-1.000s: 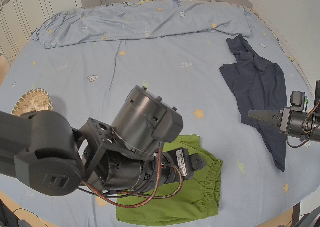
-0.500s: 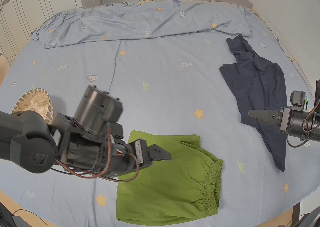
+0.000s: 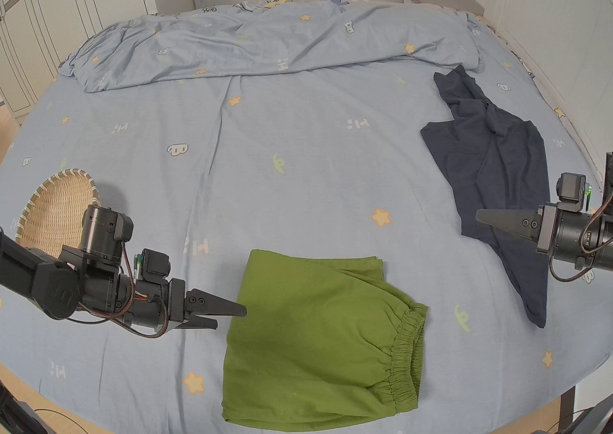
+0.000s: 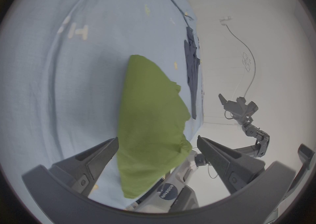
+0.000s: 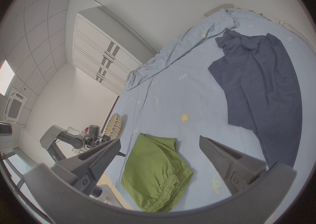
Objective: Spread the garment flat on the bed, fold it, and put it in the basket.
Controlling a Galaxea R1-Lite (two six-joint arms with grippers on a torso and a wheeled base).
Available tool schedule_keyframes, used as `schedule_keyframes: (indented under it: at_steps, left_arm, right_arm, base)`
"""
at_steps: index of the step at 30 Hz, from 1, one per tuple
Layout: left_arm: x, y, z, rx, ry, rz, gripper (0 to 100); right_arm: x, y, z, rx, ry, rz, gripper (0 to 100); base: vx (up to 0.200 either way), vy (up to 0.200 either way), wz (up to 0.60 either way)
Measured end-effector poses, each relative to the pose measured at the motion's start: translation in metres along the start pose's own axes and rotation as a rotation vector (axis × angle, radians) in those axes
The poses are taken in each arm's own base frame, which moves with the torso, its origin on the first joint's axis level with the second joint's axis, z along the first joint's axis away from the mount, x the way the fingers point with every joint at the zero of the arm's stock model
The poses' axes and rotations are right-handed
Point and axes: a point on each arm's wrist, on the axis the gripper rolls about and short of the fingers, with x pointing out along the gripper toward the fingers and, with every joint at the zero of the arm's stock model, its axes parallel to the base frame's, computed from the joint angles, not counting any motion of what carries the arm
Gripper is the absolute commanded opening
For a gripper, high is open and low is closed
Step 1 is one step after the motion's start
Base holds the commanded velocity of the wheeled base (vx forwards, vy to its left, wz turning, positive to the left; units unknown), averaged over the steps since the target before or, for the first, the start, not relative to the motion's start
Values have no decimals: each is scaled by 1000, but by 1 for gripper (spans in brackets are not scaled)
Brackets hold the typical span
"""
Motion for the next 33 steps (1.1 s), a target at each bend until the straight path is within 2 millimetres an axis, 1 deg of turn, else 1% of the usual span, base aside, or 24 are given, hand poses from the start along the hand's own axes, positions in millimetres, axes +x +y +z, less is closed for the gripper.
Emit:
schedule_keyframes:
  at_steps: [3, 5, 10, 14, 22, 30, 31, 33]
  left_arm:
    - [8, 16, -2, -5, 5, 14, 100]
    - [13, 22, -3, -15, 16, 18, 100]
    - [32, 28, -6, 3, 48, 3, 100]
    - [49, 27, -11, 21, 87, -14, 100]
    - [70, 22, -20, 38, 146, -33, 100]
    - [82, 11, -16, 52, 86, -99, 100]
    - [83, 10, -17, 48, 81, -107, 0]
    - [86, 9, -18, 43, 70, -113, 0]
  right_arm:
    - [0, 0, 0, 0, 1, 1, 100]
    - [0, 1, -1, 0, 4, 3, 100]
    - [1, 1, -2, -2, 9, 8, 100]
    - [1, 2, -3, -2, 12, 9, 100]
    - [2, 3, -4, -4, 17, 16, 100]
    - [3, 4, -6, -5, 23, 20, 100]
    - [3, 4, -6, -5, 23, 21, 100]
    - [3, 4, -6, -5, 24, 21, 100]
  base:
    - [0, 0, 0]
    - [0, 0, 0]
    - [0, 0, 0]
    - [0, 0, 0]
    - [0, 0, 0]
    - [0, 0, 0]
    - [0, 0, 0]
    - [0, 0, 0]
